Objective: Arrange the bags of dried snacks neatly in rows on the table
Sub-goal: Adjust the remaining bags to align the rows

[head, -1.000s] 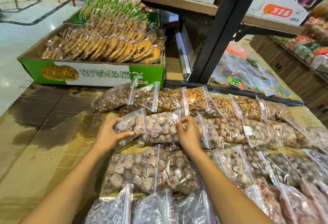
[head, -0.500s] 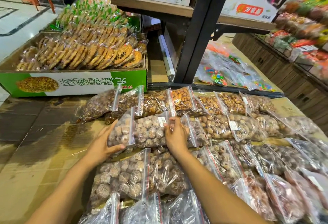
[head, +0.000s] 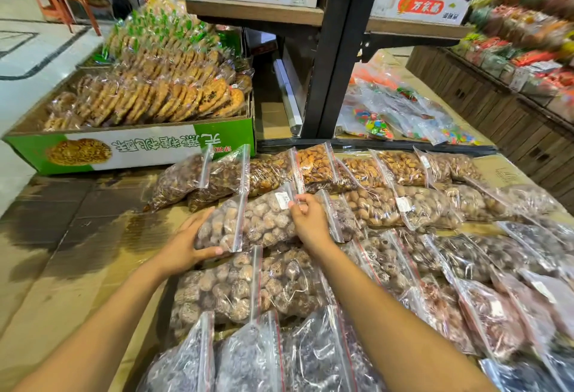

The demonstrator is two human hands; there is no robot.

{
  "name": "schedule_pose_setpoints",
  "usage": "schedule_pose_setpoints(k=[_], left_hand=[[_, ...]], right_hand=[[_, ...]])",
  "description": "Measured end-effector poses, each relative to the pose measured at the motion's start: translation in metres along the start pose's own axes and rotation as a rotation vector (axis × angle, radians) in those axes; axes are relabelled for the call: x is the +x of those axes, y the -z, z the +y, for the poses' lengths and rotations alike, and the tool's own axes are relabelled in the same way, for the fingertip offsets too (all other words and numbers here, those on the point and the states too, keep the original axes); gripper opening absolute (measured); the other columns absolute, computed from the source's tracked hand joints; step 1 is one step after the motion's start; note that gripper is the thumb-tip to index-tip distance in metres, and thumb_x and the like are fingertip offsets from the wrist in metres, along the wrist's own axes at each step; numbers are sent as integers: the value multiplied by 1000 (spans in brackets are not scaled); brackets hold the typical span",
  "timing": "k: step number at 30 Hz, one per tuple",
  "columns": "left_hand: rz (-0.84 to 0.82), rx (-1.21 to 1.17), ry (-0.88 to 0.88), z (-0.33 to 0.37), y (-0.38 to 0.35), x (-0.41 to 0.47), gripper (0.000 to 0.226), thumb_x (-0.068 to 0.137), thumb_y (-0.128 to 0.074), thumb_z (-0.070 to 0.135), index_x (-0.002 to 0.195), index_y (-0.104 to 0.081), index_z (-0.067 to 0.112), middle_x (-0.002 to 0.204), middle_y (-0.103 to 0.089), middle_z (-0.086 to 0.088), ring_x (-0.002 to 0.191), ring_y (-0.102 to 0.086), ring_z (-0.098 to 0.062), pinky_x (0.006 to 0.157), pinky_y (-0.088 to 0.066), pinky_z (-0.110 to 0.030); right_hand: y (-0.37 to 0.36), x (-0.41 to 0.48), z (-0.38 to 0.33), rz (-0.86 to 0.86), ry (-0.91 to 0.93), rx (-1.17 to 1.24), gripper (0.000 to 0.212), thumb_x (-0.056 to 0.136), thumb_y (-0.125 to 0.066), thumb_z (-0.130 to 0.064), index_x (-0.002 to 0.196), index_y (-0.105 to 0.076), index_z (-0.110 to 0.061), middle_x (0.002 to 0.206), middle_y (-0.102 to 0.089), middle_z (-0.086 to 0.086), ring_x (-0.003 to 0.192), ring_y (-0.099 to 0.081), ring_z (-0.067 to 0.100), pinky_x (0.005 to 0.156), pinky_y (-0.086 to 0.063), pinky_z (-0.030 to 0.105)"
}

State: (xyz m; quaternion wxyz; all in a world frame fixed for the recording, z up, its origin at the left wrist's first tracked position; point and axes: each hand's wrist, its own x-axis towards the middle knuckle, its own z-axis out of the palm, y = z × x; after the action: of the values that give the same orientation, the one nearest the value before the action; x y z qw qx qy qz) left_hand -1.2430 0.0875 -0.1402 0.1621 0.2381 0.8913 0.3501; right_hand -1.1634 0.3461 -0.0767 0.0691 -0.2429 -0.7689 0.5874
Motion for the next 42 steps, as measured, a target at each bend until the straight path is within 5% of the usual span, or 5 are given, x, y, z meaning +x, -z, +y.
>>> schedule_pose_setpoints(k=[7, 18, 27, 36, 42], left_hand=[[112, 111, 36, 39, -20, -3, 102, 67, -51, 75, 150, -7, 36, 159, 0, 5, 146, -3, -22, 116, -10, -53], [104, 171, 229, 79, -25, -1, 98, 74, -30, 79, 151, 5, 29, 158, 14, -6, 144, 11, -33, 115, 0, -57], [-92, 450, -371, 194, -95, -40, 79, 80, -22, 79, 141, 16, 49, 150, 35, 10, 137, 35, -17, 111, 21, -45], [-210, 536, -214, 201, -135, -40, 103, 63, 10, 88, 150, -2, 35, 158, -2, 9, 145, 13, -20, 112, 14, -49], [-149, 271, -226, 268, -149, -51, 90, 75, -11, 79, 150, -10, 29, 158, -7, 2, 146, -6, -20, 118, -11, -48]], right_hand=[[74, -15, 17, 276, -12, -50, 21, 91, -57, -18, 111, -54, -14, 96, -64, 1, 56, -55, 13, 50, -48, 26], [139, -69, 58, 4, -124, -582, 29, 86, -61, -42, 108, -62, -22, 124, -52, 0, 128, -37, 23, 111, -27, 46], [140, -83, 53, -4, -133, -514, 22, 96, -51, -19, 75, -44, -20, 73, -53, -1, 58, -47, 11, 49, -40, 23], [174, -117, 63, 55, -1, -562, 34, 89, -58, -23, 123, -52, -21, 123, -48, 4, 112, -48, 21, 100, -45, 44], [244, -123, 75, 205, 94, -606, 34, 93, -54, -23, 124, -45, -14, 123, -47, 6, 123, -39, 25, 97, -41, 39]])
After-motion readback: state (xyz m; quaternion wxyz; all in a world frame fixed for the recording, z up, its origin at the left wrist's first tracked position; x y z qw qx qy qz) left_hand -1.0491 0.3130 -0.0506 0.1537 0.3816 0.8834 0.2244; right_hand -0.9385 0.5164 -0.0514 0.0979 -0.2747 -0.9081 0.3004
